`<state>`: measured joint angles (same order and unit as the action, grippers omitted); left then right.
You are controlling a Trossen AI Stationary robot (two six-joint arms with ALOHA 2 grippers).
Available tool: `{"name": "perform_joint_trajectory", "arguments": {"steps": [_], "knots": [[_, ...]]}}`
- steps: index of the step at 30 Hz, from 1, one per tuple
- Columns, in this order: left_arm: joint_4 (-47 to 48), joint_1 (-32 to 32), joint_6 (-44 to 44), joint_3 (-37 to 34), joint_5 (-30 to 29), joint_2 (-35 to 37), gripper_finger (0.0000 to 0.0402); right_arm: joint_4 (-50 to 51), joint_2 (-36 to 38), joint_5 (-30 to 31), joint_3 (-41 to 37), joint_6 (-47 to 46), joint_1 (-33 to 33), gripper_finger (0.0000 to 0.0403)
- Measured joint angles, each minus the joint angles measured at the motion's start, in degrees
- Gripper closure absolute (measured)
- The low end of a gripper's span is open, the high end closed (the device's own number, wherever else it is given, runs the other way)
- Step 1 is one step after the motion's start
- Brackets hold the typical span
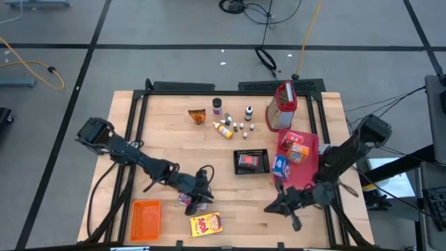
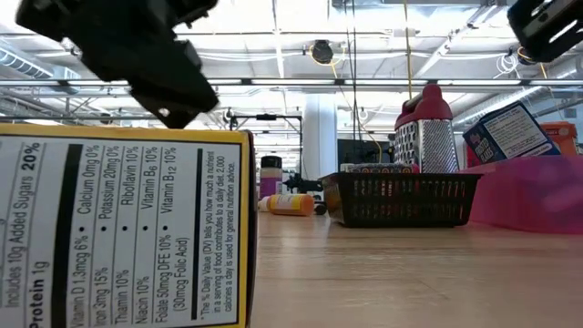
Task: Pick & Place Kitchen Items
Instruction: Put the yellow cereal box into the red bin
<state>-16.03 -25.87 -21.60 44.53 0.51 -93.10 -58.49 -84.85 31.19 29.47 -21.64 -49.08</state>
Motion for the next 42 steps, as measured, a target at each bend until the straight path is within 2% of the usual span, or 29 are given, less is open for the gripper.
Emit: {"name": "perform_joint_trajectory", "arguments": {"steps": [4, 8, 10, 14, 19, 24, 28, 37, 42], "knots": [[0.0, -2.26, -1.38, 0.0, 0.07, 0.0, 0.0321, 0.02, -7.56, -3.79, 7.32, 1.36, 1.74, 0.0402], [0.08, -3.99, -1.49, 0.0, 0.04, 0.0, 0.0321, 1.01, -14.47, -10.22, 16.28, 9.23, 3.36, 0.0399], [0.98, -4.52, -3.08, 0.0, 0.02, 0.0, 0.0321, 4.15, -17.17, -10.5, 20.22, 11.81, 4.03, 0.04], [2.56, -6.11, -7.46, 0.0, -0.17, 0.0, 0.0321, 12.45, -22.01, -10.94, 27.32, 9.16, 6.17, 0.0402], [2.49, -9.57, -9.0, 0.0, -0.43, 0.0, 0.0321, 21.65, -28.13, -16.45, 34.97, 7.59, 9.33, 0.0402], [2.44, -12.9, -10.46, 0.0, -2.51, 0.0, 0.0321, 26.18, -29.54, -16.72, 36.94, 4.99, 11.34, 0.0394], [2.52, -15.72, -11.93, 0.0, -4.38, 0.0, 0.0321, 29.37, -29.6, -17.5, 36.99, 2.62, 11.75, 0.0352], [3.07, -19.85, -13.75, 0.0, -8.39, 0.0, 0.0321, 30.04, -29.54, -17.86, 36.97, 2.85, 11.63, 0.02], [3.6, -20.72, -14.82, 0.0, -8.66, 0.0, 0.0321, 29.38, -30.35, -17.82, 36.97, 2.93, 11.67, 0.0149]]}}
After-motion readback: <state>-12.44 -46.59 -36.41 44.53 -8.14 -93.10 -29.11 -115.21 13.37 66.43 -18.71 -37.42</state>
